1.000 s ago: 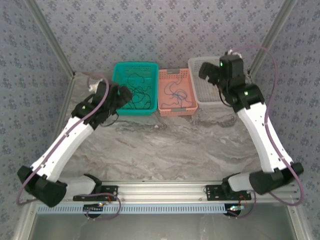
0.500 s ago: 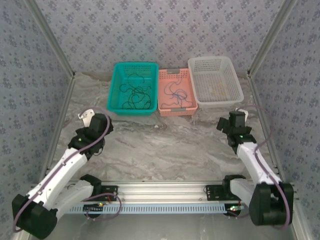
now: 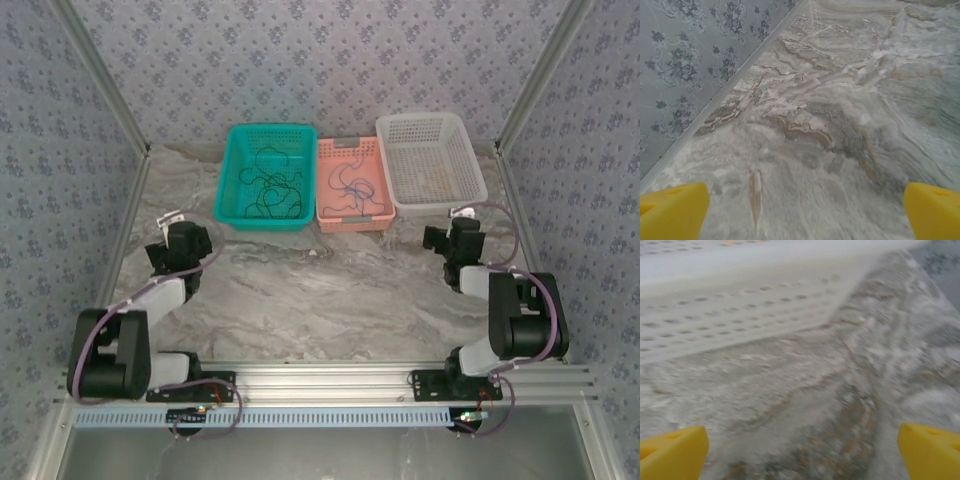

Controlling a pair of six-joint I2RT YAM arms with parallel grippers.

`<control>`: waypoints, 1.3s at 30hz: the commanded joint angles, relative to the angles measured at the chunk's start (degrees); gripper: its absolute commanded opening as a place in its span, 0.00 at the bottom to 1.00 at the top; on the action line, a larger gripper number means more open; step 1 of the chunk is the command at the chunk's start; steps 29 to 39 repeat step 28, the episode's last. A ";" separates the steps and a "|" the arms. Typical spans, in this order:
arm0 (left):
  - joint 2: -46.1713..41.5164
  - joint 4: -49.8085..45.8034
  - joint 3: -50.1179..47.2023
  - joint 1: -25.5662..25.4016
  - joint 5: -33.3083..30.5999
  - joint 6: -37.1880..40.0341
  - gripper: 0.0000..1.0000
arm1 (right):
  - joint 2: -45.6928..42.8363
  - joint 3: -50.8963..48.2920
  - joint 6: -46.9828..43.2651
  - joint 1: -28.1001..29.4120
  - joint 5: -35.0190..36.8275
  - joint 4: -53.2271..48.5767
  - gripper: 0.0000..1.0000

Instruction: Untangle the cables

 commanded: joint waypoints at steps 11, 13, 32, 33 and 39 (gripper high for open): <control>13.69 31.17 -4.76 3.38 15.13 6.81 0.99 | 1.92 -4.63 -2.18 -1.27 -6.49 13.94 0.99; 12.98 28.98 -4.46 3.38 15.36 6.75 0.99 | 2.12 -4.50 -2.95 -0.85 -7.25 14.20 0.99; 12.98 29.32 -4.55 3.33 15.33 6.80 0.99 | 2.03 -4.68 -3.17 -0.65 -6.97 14.33 0.99; 12.98 29.32 -4.55 3.33 15.33 6.80 0.99 | 2.03 -4.68 -3.17 -0.65 -6.97 14.33 0.99; 12.98 29.32 -4.55 3.33 15.33 6.80 0.99 | 2.03 -4.68 -3.17 -0.65 -6.97 14.33 0.99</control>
